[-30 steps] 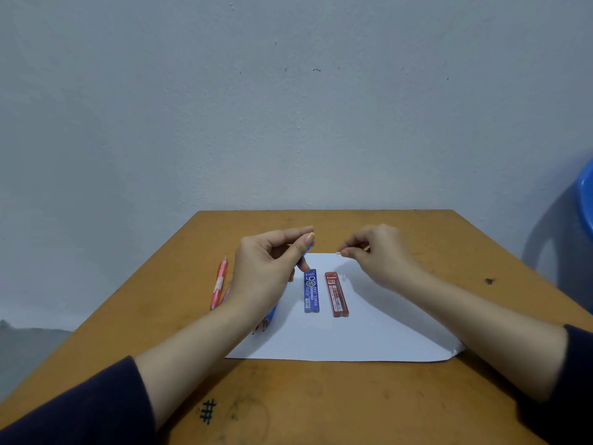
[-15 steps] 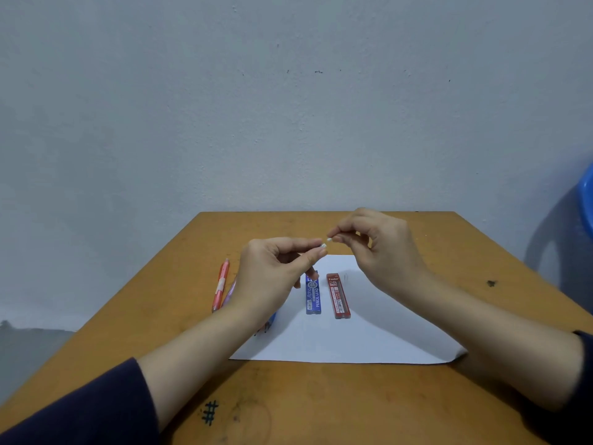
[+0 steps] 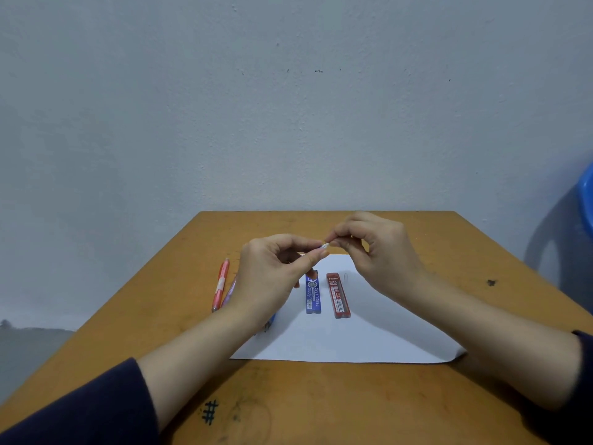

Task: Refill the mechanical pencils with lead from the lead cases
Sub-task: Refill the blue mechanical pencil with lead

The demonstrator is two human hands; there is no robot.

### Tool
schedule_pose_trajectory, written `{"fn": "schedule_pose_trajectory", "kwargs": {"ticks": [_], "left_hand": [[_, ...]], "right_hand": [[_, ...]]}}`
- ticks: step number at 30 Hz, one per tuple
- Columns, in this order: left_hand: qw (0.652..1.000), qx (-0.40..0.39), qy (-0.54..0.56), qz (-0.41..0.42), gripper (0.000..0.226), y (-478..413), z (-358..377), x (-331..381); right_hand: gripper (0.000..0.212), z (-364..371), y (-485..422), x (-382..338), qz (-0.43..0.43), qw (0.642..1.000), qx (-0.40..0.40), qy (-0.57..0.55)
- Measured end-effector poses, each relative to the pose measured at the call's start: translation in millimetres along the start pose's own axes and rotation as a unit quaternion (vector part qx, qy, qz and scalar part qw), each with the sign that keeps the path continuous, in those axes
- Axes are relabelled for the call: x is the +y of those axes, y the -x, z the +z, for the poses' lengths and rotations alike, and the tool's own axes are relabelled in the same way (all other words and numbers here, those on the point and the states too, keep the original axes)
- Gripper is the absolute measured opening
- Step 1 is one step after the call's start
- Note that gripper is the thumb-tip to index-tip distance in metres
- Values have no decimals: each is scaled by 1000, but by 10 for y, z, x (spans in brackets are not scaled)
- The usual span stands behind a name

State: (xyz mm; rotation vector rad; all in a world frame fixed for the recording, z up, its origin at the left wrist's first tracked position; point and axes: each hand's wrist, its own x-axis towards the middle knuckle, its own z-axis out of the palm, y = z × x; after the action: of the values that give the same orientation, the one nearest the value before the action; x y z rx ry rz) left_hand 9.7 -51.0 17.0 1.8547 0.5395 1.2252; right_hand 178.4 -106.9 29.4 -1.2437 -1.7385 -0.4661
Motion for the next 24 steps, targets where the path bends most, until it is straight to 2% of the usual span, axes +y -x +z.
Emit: {"fn": "schedule_pose_trajectory", "kwargs": {"ticks": [15,24], "left_hand": [[997,31,-70,12,6,9,-11,44],[996,17,-75,40,7,4,-26,10]], "right_hand": [[7,31,44,2,-68,997,9,32],[7,22,17,-3,-43,999,3,10]]}}
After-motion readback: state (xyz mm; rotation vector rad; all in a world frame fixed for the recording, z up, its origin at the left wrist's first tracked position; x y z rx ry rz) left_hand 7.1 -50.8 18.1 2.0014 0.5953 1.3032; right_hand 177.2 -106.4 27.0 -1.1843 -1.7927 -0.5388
